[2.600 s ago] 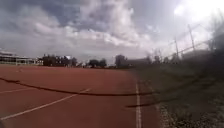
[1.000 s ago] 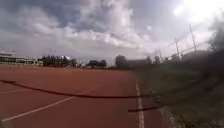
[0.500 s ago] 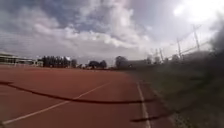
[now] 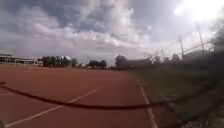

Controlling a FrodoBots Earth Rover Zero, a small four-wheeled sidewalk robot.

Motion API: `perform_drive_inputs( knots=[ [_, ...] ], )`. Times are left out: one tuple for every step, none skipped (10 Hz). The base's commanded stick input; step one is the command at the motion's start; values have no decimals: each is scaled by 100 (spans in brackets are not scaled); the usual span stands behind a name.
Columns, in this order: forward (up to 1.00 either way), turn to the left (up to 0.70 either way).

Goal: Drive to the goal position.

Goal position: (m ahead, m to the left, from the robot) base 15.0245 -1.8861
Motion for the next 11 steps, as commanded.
perform_drive_inputs(
  knots=[
    [70,0],
    [70,0],
    [70,0],
    [70,0],
    [70,0],
    [70,0],
    [70,0],
    [70,0],
    [70,0],
    [70,0],
    [70,0]
  ],
)
